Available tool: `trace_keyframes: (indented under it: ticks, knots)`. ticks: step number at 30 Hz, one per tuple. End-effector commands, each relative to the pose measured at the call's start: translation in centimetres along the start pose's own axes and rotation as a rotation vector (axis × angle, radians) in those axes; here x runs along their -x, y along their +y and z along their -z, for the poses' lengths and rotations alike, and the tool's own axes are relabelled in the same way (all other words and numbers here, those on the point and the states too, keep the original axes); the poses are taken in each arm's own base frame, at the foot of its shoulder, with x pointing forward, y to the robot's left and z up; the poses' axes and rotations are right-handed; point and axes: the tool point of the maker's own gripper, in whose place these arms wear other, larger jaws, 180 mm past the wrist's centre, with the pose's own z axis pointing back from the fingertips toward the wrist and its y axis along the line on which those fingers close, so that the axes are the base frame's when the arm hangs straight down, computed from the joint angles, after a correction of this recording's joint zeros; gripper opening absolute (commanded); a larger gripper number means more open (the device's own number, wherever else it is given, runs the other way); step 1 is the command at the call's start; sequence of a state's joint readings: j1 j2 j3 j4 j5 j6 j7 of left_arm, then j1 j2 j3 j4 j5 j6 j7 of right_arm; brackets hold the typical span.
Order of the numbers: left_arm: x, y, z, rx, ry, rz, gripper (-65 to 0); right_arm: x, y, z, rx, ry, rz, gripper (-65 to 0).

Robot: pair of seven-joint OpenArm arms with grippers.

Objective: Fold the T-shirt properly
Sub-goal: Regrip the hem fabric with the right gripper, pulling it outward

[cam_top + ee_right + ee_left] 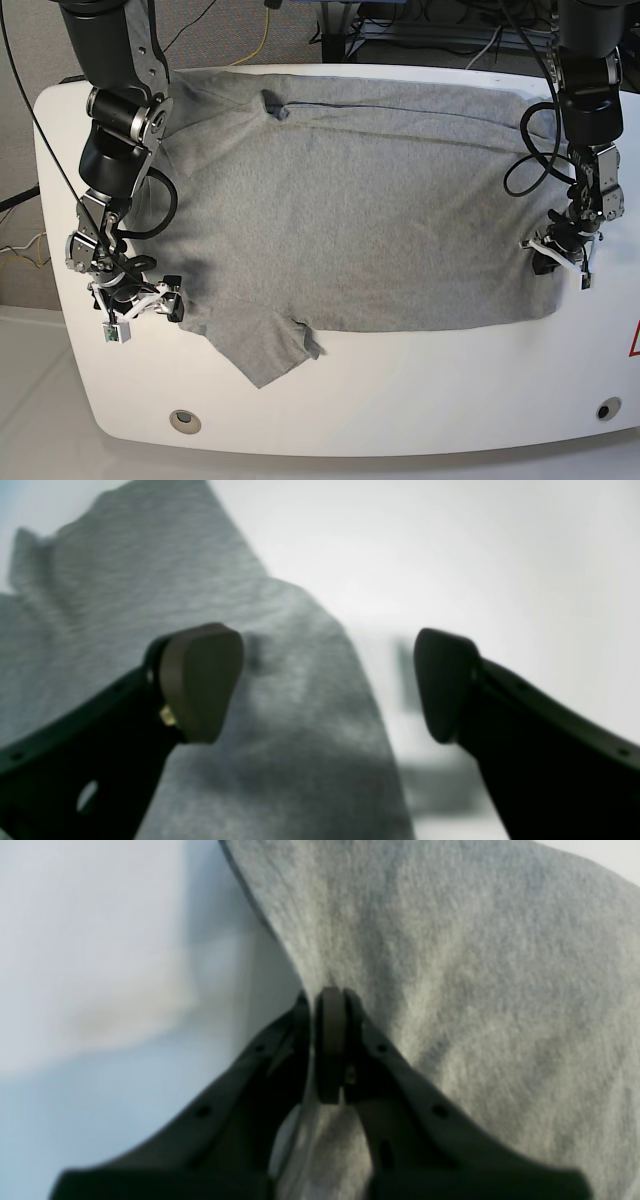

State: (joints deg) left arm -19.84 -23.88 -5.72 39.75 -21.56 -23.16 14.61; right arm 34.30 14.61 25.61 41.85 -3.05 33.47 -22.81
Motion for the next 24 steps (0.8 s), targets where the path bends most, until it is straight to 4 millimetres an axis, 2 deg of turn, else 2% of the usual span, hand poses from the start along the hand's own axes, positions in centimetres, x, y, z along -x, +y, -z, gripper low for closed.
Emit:
trace_keyframes:
  ticks: [1, 4, 7, 14, 24]
  knots:
    - [1.5, 0.7, -0.2, -0.02, 0.086, 0.03, -63.4, -2.7, -0.6, -0.2, 0.0, -0.085, 0.007, -10.0]
    - [1.6, 0.7, -0.2, -0.021, 0.087, 0.03, -63.4, -1.9, -1.0, 0.0, 0.013, -0.09, 0.033, -10.0]
    - [1.7, 0.7, -0.2, -0.021, 0.089, 0.03, -63.4, -1.2, -2.5, -0.2, 0.053, -0.093, 0.057, -10.0]
    - [2.6, 0.8, -0.4, -0.022, 0.105, 0.028, -63.4, 0.7, -2.7, 0.4, 0.055, -0.094, 0.104, -10.0]
    - [2.7, 0.8, -0.4, -0.022, 0.106, 0.026, -63.4, 1.6, -4.1, 0.0, 0.075, -0.089, 0.117, -9.8]
